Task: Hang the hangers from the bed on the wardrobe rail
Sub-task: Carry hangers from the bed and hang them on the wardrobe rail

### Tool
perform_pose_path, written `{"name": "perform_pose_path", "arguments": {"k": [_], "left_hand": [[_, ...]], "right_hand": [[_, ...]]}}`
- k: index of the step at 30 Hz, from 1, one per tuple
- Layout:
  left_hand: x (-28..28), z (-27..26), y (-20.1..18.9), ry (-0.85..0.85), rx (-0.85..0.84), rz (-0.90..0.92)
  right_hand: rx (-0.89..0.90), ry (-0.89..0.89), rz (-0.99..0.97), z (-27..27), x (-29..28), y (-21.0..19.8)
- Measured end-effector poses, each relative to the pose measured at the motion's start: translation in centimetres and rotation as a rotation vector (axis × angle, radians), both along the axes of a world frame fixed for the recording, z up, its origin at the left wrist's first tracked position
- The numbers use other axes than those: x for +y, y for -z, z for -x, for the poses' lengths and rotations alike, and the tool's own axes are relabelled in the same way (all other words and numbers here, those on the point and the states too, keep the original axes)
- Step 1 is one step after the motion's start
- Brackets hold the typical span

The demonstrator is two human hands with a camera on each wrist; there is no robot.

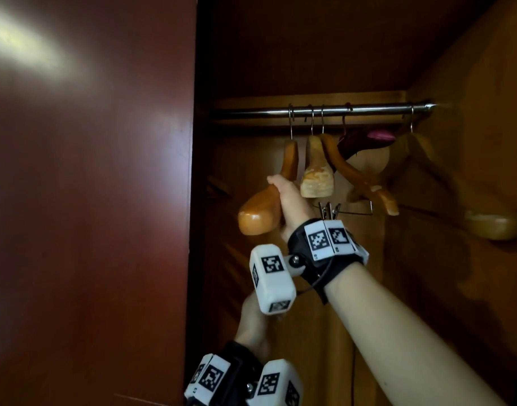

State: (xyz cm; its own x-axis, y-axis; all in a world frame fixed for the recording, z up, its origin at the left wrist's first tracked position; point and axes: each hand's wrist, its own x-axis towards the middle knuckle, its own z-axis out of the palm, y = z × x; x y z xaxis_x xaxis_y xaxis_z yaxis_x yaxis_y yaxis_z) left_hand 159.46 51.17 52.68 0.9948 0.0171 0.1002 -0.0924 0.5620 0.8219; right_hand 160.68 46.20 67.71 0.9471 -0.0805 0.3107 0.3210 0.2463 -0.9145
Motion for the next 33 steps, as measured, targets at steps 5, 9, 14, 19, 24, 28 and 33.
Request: {"name": "perform_pose_path", "arguments": {"k": [5,9,14,19,24,28,33], "left_hand": [[0.6,-0.8,0.2,-0.014,0.041,-0.001],[0.8,-0.7,0.3,-0.029,0.043,-0.003],[1.0,-1.2,-0.1,-0.039,0.087,-0.016],[1.0,-1.2,-0.6,-0.040,0.083,0.014],[0.8,-1.0,-0.4,-0.011,0.079,0.006],[0.9,-1.0,0.0,-0.013,0.090,0.007],[1.0,-0.9,0.0,-0.030,0.105,0.000]], "right_hand": [[-0.038,0.076,0.061,-0.1,0.0,-1.6],[-0.082,0.102,0.109,-0.3,-0.1,-1.4],[-0.148,0.144,0.111,-0.2,-0.2,-3.0],[-0.131,0.143,0.072,-1.0,-0.7,-4.2],[-0.041,0.098,-0.006,-2.0,-0.9,-4.0],[-0.016,0.143,-0.007,-2.7,-1.5,-3.3],[0.008,0.149,-0.009,-3.3,-2.3,-2.4]]}}
